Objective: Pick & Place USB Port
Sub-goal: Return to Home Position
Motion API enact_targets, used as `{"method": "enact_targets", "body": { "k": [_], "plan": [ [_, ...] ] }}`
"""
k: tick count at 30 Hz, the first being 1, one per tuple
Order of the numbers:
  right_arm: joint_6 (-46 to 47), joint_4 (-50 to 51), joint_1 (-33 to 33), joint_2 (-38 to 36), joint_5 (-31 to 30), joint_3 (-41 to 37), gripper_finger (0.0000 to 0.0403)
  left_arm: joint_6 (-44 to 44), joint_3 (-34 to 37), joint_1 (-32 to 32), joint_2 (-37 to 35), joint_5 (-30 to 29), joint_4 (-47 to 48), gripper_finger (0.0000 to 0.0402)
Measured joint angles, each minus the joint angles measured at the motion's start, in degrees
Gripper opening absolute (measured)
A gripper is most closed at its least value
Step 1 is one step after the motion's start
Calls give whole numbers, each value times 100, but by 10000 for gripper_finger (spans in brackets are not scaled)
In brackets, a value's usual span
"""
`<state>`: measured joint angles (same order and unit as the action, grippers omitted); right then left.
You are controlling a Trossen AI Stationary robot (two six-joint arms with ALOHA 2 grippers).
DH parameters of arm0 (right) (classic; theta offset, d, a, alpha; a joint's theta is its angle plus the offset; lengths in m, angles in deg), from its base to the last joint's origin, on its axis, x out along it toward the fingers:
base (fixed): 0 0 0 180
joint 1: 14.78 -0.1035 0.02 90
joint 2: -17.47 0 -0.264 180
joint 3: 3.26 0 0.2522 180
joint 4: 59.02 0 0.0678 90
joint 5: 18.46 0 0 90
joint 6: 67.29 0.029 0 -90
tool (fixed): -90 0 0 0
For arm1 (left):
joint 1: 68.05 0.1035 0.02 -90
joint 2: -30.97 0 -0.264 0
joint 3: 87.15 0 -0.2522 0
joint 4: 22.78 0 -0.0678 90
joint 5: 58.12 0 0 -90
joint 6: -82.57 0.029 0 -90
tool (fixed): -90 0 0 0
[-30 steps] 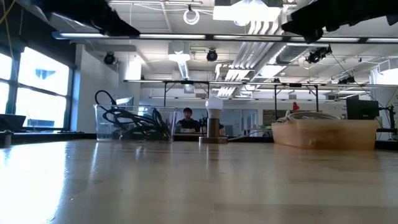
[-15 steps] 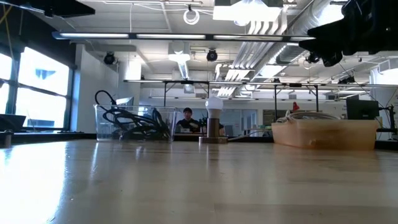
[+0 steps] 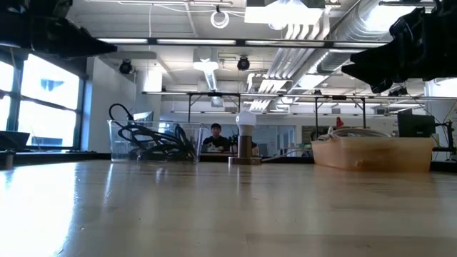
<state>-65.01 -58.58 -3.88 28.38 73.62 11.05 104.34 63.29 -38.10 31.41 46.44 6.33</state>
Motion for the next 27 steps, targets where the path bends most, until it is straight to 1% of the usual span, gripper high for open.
{"method": "enact_targets", "body": {
  "k": [7,11,16,18,20,22,24,27],
  "plan": [
    [-145,51,1,4,-299,0,224,-196,561,0,1,102,-395,90],
    [-232,61,2,4,-316,0,225,-429,975,0,-9,145,-1079,90],
    [-235,108,0,4,-316,0,225,-1056,1486,-29,1,331,-2109,90],
    [-267,176,1,4,-318,0,224,-1092,1471,-136,-7,308,-2096,90],
    [-278,248,0,4,-386,0,225,-932,1477,-320,12,271,-2105,90],
    [-276,379,1,4,-636,0,224,-793,1481,-561,4,131,-2182,90],
    [-278,532,0,17,-905,0,224,-709,1491,-840,-3,-165,-2164,90],
    [-278,725,0,43,-1085,-2,224,-615,1495,-1302,10,-680,-1978,90]
  ]
}}
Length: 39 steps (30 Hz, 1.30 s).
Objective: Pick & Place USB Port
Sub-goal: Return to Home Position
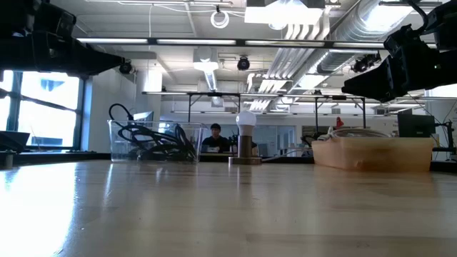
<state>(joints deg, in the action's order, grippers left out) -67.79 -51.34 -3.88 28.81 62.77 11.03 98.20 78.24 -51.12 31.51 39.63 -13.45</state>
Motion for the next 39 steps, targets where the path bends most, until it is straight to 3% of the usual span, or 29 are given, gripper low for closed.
{"method": "enact_targets", "body": {
  "k": [5,8,10,14,19,23,32,39],
  "plan": [
    [-158,-198,0,-1,-41,0,225,87,7,-741,0,-1363,142,90],
    [-318,-345,-2,-1,-384,0,224,100,8,-1051,-2,-2320,145,90],
    [-423,-391,-2,-1,-712,0,223,222,11,-1182,-2,-2614,119,90],
    [-443,-388,-2,-1,-1037,0,223,743,13,-1291,-2,-2525,121,90],
    [-278,-272,-2,-1,-827,0,223,1116,17,-1288,-2,-1810,209,90],
    [-238,-274,-2,-1,-573,0,222,1319,17,-1286,-2,-1594,244,90],
    [291,-604,-1,-4,-883,-2,222,534,17,-1281,-2,-1826,205,90],
    [504,-538,-2,-1,-551,-2,222,294,17,-1284,-2,-1773,208,90]
  ]
}}
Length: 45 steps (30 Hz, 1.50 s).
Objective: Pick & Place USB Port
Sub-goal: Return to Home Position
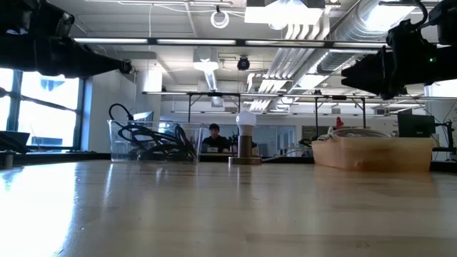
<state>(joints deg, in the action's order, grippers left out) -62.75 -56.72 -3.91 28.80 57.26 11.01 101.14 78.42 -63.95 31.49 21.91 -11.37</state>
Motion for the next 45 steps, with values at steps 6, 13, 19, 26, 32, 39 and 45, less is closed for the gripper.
{"method": "enact_targets", "body": {
  "k": [6,13,19,26,32,39,45],
  "plan": [
    [591,1,0,-1,391,0,222,-137,0,0,0,117,34,90],
    [1118,-1,0,-1,510,0,222,-44,0,0,0,446,85,90],
    [1355,-3,0,0,544,0,223,-43,0,0,-1,540,96,90],
    [1585,20,0,-2,662,0,222,-43,0,0,0,540,98,90],
    [2103,260,0,-1,804,0,183,-43,0,0,0,435,85,90],
    [2182,307,-2,0,951,0,54,-43,0,0,-2,470,85,90],
    [2102,308,-2,0,1049,0,22,-43,0,0,-1,468,85,90]
  ]
}}
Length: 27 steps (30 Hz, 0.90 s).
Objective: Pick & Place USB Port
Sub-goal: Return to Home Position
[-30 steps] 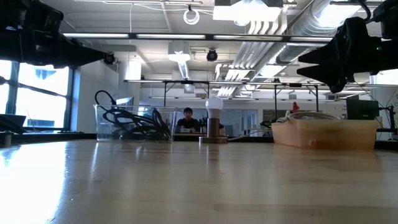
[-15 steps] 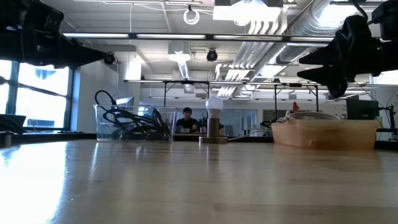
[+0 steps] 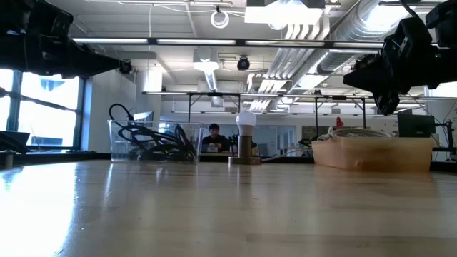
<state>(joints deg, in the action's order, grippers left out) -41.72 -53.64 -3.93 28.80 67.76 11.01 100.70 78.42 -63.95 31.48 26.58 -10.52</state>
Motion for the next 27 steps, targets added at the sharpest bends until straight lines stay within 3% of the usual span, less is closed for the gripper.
{"method": "enact_targets", "body": {
  "k": [7,27],
  "plan": [
    [-38,-1,1,0,-62,0,39,-3,0,0,-1,-1,-2,90],
    [-51,-1,1,-2,-66,0,40,-44,0,0,1,-6,-2,90]
  ]
}}
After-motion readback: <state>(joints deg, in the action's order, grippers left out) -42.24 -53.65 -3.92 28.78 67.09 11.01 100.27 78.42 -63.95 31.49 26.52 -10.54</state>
